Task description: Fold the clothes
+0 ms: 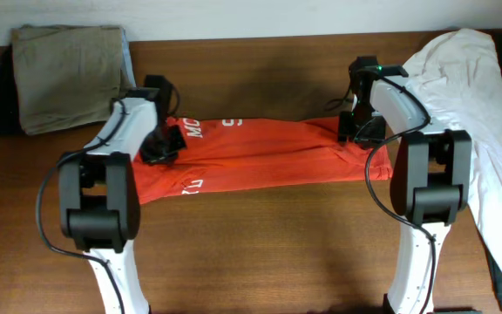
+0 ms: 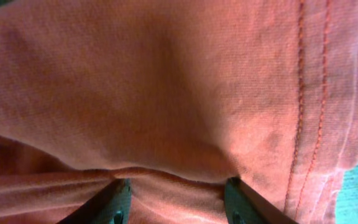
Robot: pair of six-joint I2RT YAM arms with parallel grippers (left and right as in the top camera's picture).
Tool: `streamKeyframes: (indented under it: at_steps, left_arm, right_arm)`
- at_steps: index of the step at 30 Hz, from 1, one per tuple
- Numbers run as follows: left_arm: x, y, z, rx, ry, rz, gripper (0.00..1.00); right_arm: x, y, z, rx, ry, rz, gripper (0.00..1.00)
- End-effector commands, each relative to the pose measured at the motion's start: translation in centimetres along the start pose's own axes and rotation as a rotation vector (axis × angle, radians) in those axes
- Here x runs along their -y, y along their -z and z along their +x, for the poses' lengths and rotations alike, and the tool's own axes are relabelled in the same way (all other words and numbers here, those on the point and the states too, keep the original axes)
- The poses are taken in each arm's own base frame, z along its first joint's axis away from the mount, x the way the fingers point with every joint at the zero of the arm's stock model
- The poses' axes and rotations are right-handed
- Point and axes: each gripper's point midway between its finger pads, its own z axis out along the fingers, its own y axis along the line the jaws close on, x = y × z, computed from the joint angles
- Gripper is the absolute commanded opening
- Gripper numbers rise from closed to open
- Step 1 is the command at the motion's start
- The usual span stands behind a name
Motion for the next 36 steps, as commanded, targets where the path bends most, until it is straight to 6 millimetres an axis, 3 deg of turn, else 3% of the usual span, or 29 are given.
streamKeyframes:
  at_steps: [1,3,8,11,13,15,17,18,19,21,23,27,33,34,36]
  left_arm:
    - [-6.0,-0.9,-1.6,0.011,0.101,-0.138,0.09]
    - [-9.0,-0.9,-2.2,0.005,0.167,-0.158,0.09]
    - [-12.8,0.0,-4.2,0.058,0.248,-0.202,0.04]
    - [-13.6,3.5,-6.1,0.097,0.276,-0.198,0.03]
    - [-13.7,7.3,-7.4,0.145,0.282,-0.197,0.01]
    - [-13.3,10.5,-7.9,0.168,0.283,-0.173,0.02]
    - [-11.8,10.9,-7.6,0.147,0.275,-0.097,0.14]
    - [-11.0,10.4,-7.3,0.12,0.273,-0.054,0.4]
    - [-10.7,10.1,-7.0,0.104,0.271,-0.038,0.49]
    - [-10.6,9.6,-6.7,0.091,0.269,-0.04,0.99]
    - [-10.6,9.4,-6.6,0.085,0.267,-0.042,0.99]
    - [-10.5,9.3,-6.5,0.081,0.265,-0.043,0.99]
    - [-9.2,7.2,-5.9,0.061,0.236,-0.04,0.99]
    - [-8.7,6.8,-5.8,0.056,0.23,-0.027,0.99]
    - [-7.4,5.9,-5.4,0.048,0.206,-0.011,0.99]
  right_arm:
    - [0.9,-1.8,-0.9,0.026,-0.024,0.016,0.52]
    - [1.7,-1.7,-1.8,0.051,-0.047,0.009,0.57]
    - [1.8,-1.4,-2.3,0.068,-0.053,0.004,0.6]
    - [1.8,0.4,-3.2,0.087,-0.054,0.002,0.64]
    - [2.6,4.2,-4.9,0.135,-0.081,0.001,0.73]
    - [4.2,8.0,-6.3,0.183,-0.121,-0.009,0.99]
    - [6.9,10.0,-7.2,0.217,-0.157,-0.01,0.99]
    - [9.0,9.9,-7.3,0.209,-0.16,-0.013,0.99]
    - [9.5,8.8,-6.8,0.171,-0.162,-0.07,0.99]
    - [8.7,6.8,-5.8,0.119,-0.077,-0.249,0.99]
    - [7.3,4.4,-4.8,0.101,0.007,-0.416,0.99]
    - [5.1,1.6,-4.2,0.107,0.032,-0.525,0.99]
    - [1.5,-1.6,-1.7,0.019,0.083,-0.552,1.0]
    - [0.9,-1.9,-1.4,0.007,0.095,-0.552,0.95]
    - [-0.9,-1.9,-0.8,-0.014,0.117,-0.551,0.55]
